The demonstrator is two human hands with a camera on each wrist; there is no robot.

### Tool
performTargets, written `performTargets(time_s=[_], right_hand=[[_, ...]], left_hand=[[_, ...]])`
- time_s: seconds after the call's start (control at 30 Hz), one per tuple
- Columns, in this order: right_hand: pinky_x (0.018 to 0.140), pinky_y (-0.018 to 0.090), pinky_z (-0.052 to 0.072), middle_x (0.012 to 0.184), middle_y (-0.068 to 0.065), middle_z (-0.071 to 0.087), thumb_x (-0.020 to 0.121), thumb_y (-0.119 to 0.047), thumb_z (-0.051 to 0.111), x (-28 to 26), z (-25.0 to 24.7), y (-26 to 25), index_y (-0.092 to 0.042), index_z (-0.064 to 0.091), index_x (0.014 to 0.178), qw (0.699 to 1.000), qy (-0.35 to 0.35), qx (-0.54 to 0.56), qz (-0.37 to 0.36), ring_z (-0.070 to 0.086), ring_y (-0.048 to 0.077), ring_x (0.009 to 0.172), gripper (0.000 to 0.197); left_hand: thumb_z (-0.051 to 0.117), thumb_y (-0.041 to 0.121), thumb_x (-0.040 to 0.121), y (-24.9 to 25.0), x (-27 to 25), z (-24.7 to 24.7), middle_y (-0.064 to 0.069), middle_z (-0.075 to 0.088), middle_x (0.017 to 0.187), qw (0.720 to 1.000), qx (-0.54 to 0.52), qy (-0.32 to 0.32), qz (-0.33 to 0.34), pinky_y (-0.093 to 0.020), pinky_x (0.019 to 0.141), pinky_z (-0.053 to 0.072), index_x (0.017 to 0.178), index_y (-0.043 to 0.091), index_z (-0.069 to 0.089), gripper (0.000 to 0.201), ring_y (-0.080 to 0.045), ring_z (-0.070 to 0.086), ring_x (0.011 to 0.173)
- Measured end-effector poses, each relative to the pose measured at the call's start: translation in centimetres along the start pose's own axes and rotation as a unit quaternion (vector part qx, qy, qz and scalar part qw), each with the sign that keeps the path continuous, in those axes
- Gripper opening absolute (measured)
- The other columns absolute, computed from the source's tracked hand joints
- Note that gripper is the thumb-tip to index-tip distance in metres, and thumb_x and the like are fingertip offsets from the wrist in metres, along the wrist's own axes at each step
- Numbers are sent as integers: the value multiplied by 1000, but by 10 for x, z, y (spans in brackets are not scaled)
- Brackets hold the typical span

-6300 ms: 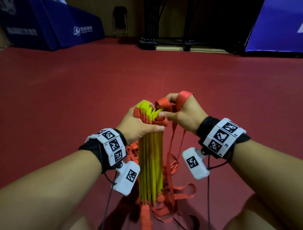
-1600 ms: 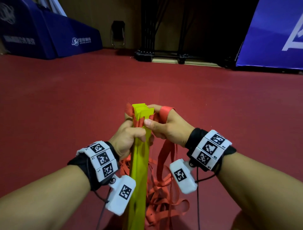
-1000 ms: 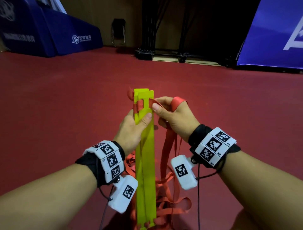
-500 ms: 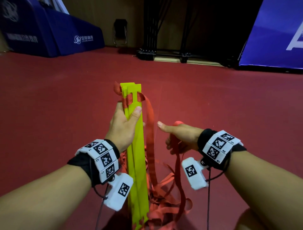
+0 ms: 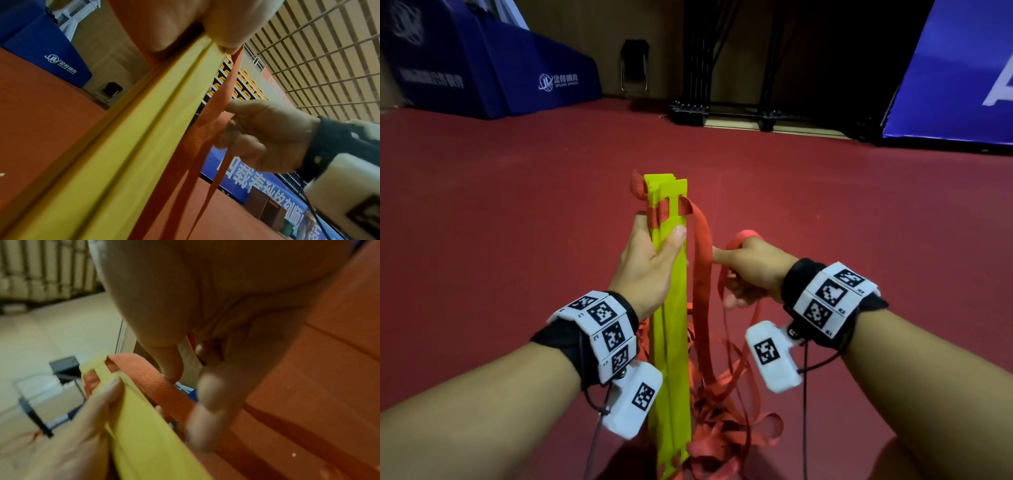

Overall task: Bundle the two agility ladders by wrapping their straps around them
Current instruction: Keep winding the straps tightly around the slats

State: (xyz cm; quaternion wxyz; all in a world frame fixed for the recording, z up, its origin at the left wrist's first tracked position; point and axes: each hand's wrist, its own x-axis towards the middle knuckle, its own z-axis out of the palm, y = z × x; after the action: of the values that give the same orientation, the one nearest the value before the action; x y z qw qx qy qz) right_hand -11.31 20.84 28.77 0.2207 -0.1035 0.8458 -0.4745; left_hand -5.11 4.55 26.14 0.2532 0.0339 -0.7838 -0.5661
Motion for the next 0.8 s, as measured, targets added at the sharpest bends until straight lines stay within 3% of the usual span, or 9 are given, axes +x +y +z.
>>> performTargets(time_s=[0.07,0.13,0.23,0.3,0.37,0.47,0.53,0.67,0.8], right_hand=[[56,32,59,66,19,61,98,-24,63,-3,4,-5,4,57,86,993,-8,119,-8,70,33,65,31],[74,31,59,77,14,63,98,-15,60,-2,6,-9,-3,61,81,979,-29,203,-18,66,29,82,21],[76,29,51,81,4,62,99,-38,54,-3,5,-10,-16,60,80,958,-74,276,-19,60,20,78,29],[78,33,40,86,-1,66,99,-55,43,-7,5,-11,-21,66,94,961,-91,258,-42,58,15,77,41],[81,35,40,97,3,69,98,-59,41,-7,7,-14,-15,68,109,967,-56,230,-93,60,17,85,53],[69,32,43,77,15,57,95,-43,62,-5,14,-17,3,64,81,962,46,168,-211,49,22,69,48],[59,31,40,64,12,49,98,-33,61,-6,16,-21,-5,55,66,959,80,154,-225,43,21,58,43],[49,29,41,57,9,50,106,-18,43,-16,19,-25,-7,54,72,941,-24,283,-183,42,18,42,38],[40,22,33,51,5,46,104,-25,51,-19,37,-17,-12,45,76,962,-34,213,-168,33,11,31,31]], left_hand=[[56,34,102,2,0,0,18,58,93,1000,18,3,0,-17,70,38,102,33,49,8,14,57,80],[56,35,102,3,0,0,20,56,96,1000,20,4,0,-21,72,33,109,32,48,11,5,55,86],[55,38,102,0,1,0,20,58,99,1000,28,5,-5,-21,75,34,114,32,48,16,-9,56,97],[55,40,101,-1,2,0,21,58,102,999,32,3,-9,-22,79,37,115,33,48,17,-11,58,103],[55,41,101,-1,1,1,19,60,102,999,35,2,-16,-27,85,42,114,34,48,16,-14,61,104],[55,41,101,-1,1,4,15,61,94,999,43,2,-20,-26,73,39,111,28,49,18,-15,62,95],[54,40,102,-1,2,4,12,61,90,999,45,8,-11,-26,67,34,112,22,50,21,-17,60,89],[51,36,104,1,3,2,11,58,90,998,55,24,2,-26,68,31,115,17,50,22,-18,55,91],[47,34,105,5,2,0,10,60,96,997,57,43,17,-23,71,35,123,15,54,27,-18,60,96]])
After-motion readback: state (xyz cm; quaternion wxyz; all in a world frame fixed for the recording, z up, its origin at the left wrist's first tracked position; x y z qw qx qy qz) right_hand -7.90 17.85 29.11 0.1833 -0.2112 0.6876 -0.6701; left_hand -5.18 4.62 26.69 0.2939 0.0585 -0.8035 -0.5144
